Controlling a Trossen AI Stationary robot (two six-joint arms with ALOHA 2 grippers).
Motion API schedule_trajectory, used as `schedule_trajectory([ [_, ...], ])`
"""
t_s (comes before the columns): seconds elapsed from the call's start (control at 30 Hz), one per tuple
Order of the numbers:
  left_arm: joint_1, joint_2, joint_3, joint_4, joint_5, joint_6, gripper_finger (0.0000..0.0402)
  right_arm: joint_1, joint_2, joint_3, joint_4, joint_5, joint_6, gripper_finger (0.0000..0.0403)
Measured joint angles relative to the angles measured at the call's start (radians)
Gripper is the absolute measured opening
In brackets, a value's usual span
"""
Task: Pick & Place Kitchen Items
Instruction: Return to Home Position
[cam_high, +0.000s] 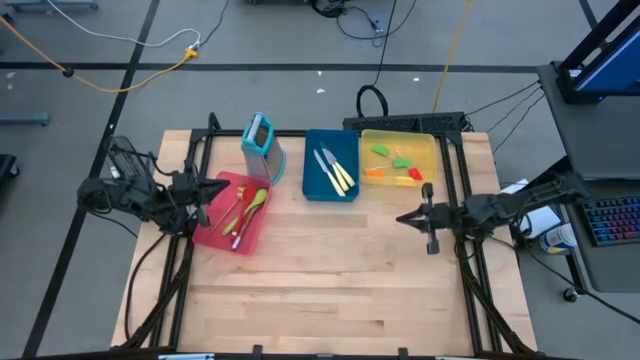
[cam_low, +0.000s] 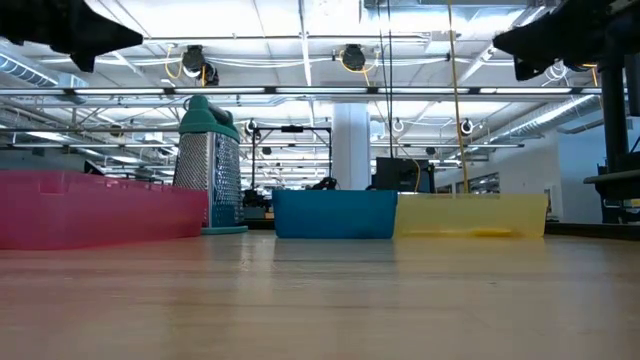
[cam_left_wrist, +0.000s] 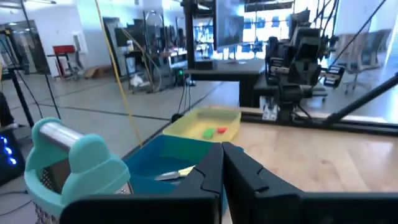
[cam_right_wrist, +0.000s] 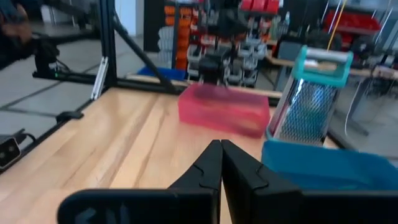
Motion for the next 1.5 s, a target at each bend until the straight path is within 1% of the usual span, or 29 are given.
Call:
schedule_trajectory([
  [0.07,0.000,-0.046,-0.028,0.000,0.013,-0.002,0.0011,0.000,-0.044,-0.013,0.001,0.000,-0.018,0.0000],
  [0.13,0.000,-0.085,-0.056,-0.001,0.049,0.001,0.0015,0.000,-0.085,-0.028,-0.002,0.000,-0.045,0.0000],
  [0.27,0.000,-0.087,-0.098,0.046,0.065,0.013,0.0005,0.000,-0.164,-0.058,-0.029,-0.001,-0.064,0.0000],
  [0.4,0.000,-0.087,-0.156,0.150,0.080,0.085,0.0011,-0.001,-0.242,-0.075,-0.102,-0.003,-0.057,0.0000],
  [0.53,0.000,-0.087,-0.233,0.331,0.158,0.167,0.0020,-0.001,-0.310,-0.088,-0.138,-0.005,-0.053,0.0000],
  [0.6,0.000,-0.086,-0.290,0.397,0.189,0.198,0.0018,-0.001,-0.340,-0.094,-0.152,-0.005,-0.060,0.0000],
  [0.7,0.001,-0.087,-0.359,0.535,0.190,0.234,0.0006,-0.001,-0.382,-0.096,-0.189,-0.011,-0.063,0.0000],
  [0.83,0.001,-0.086,-0.372,0.541,0.185,0.239,0.0009,-0.001,-0.423,-0.097,-0.223,-0.037,-0.060,0.0000],
  [0.93,0.001,-0.087,-0.371,0.548,0.184,0.249,0.0018,-0.001,-0.421,-0.097,-0.231,-0.051,-0.072,0.0000],
  [1.03,0.001,-0.086,-0.371,0.530,0.181,0.244,0.0013,-0.001,-0.421,-0.097,-0.231,-0.050,-0.077,0.0000],
  [1.17,0.001,-0.086,-0.371,0.461,0.176,0.228,0.0004,-0.001,-0.421,-0.097,-0.229,-0.051,-0.067,0.0000],
  [1.37,0.001,-0.086,-0.371,0.359,0.180,0.198,0.0025,-0.001,-0.421,-0.144,-0.170,-0.051,-0.054,0.0000],
  [1.5,0.001,-0.085,-0.369,0.343,0.181,0.146,0.0025,-0.001,-0.421,-0.186,-0.139,-0.052,-0.053,0.0000],
])
